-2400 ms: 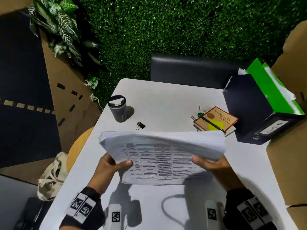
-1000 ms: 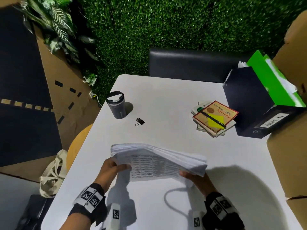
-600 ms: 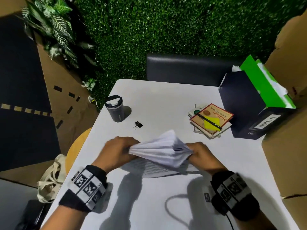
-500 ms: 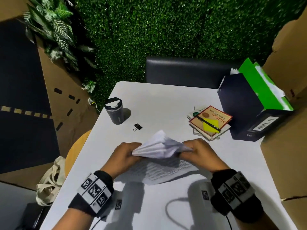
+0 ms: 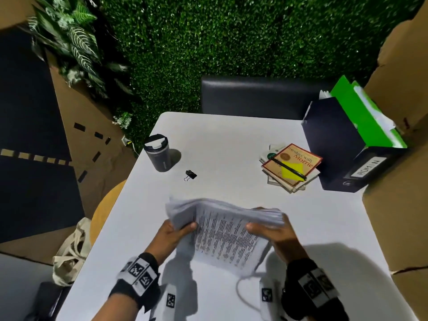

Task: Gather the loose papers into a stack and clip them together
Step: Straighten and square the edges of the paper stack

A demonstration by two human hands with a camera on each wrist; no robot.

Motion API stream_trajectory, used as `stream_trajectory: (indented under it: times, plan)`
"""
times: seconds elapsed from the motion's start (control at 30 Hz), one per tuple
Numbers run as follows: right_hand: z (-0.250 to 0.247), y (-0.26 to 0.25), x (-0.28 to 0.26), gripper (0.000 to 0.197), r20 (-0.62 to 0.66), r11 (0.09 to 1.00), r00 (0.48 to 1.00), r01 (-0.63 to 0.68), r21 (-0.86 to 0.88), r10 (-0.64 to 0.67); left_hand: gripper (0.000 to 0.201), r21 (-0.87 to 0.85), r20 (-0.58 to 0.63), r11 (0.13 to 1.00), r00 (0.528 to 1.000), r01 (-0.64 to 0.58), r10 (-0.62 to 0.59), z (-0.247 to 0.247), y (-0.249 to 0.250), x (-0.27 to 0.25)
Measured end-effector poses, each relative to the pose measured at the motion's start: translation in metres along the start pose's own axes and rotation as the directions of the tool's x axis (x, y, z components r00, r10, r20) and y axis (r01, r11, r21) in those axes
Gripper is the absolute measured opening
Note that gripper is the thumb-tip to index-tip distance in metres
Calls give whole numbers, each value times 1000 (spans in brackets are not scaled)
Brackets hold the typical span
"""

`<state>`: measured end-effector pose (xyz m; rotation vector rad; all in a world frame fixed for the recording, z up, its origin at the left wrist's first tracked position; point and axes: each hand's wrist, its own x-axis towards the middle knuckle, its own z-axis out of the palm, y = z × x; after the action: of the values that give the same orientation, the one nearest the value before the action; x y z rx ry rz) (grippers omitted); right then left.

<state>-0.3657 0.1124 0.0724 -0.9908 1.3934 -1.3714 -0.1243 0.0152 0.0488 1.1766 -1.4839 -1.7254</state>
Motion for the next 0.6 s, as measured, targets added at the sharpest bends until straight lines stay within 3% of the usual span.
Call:
stream_trajectory:
  times: [0.07,0.1,0.2,0.23,0.3,0.4,0.5,0.57,0.6]
  plan:
    - [4,20,0,70,-20,997,998,-58,46,59,19,136,64,990,997,26,-35,1,-10,-8]
    - [4,25,-1,76,-33,995,996,-76,68,79,18,170,115,985,993,-4,-16,2,-19,-4]
    - [6,30,1,60,-96,997,993,-65,39,69,9,198,54,976,994,88,-100,-26,-49,-21]
    - [7,25,4,51,-99,997,992,-73,34,76,13,233,-140,959,982,160,-130,-24,-43,-18]
    - [9,20,16,22,-99,993,989,-103,65,109,22,162,-77,984,995,80,-68,-13,-29,7]
    - [15,12,36,26,-106,981,981,-149,124,162,50,221,-85,970,993,97,-80,-14,-7,16]
    - [19,16,55,20,-69,951,960,-257,174,272,49,156,-69,981,992,114,-104,-16,-1,19]
    - [22,40,66,49,-41,914,923,-373,162,384,45,137,-60,969,978,205,-198,-15,0,16]
    - [25,54,68,74,-54,901,909,-401,164,414,47,127,-74,957,965,261,-253,-17,-3,15]
